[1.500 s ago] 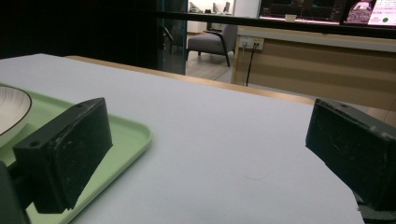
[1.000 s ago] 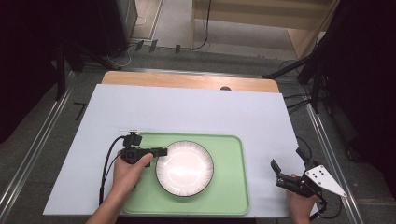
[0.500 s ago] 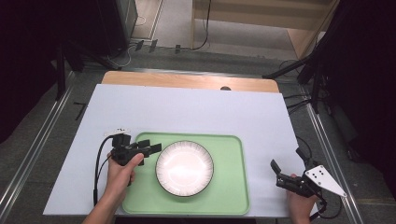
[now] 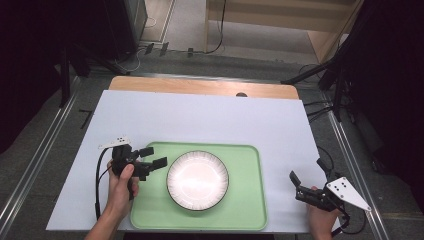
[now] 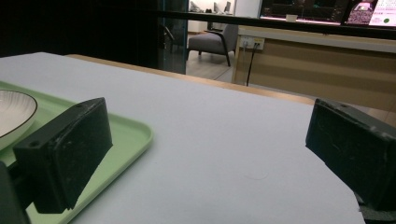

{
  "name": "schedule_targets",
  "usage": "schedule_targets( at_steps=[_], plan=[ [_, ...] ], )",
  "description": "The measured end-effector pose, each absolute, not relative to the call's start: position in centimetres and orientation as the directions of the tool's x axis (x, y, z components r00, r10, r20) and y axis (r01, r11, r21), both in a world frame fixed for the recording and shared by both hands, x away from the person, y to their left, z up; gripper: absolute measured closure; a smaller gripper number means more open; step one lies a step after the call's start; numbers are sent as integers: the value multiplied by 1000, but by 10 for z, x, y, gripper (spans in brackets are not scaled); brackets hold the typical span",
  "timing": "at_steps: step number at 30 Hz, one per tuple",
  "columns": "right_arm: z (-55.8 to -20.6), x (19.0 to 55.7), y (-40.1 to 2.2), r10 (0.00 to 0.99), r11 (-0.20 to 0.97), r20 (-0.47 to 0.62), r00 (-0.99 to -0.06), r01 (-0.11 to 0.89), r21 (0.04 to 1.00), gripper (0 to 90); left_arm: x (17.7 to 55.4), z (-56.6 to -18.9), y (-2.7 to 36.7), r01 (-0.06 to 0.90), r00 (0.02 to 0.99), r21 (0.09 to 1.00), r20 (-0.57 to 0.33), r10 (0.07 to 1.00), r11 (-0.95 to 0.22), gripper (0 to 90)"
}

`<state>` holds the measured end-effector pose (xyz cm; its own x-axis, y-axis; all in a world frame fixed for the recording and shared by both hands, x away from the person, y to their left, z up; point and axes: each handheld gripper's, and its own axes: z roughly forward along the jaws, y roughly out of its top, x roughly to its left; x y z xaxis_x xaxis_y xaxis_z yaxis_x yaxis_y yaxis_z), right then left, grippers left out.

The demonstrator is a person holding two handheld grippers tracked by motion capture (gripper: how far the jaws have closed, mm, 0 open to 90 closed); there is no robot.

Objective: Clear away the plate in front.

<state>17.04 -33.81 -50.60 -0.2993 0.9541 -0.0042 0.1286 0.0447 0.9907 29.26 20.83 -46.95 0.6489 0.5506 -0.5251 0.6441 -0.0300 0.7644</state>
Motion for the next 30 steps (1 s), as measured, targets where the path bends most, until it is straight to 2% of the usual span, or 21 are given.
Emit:
schedule_targets(
  at_steps=[15, 23, 24, 30],
  plan=[
    [-506, 170, -338, 954, 47, -6, -301, 129, 990, 7, 284, -472, 250, 571, 622, 821, -453, 638, 26, 0],
    [-506, 170, -338, 954, 47, -6, -301, 129, 991, 7, 280, -472, 265, 531, 608, 847, -396, 688, 18, 0],
    [-506, 170, -338, 954, 47, -6, -301, 129, 991, 7, 278, -473, 269, 513, 603, 858, -364, 710, 4, 0],
    [-506, 170, -338, 954, 46, -6, -299, 129, 991, 7, 275, -478, 279, 506, 587, 862, -345, 733, 0, 0]
  ],
)
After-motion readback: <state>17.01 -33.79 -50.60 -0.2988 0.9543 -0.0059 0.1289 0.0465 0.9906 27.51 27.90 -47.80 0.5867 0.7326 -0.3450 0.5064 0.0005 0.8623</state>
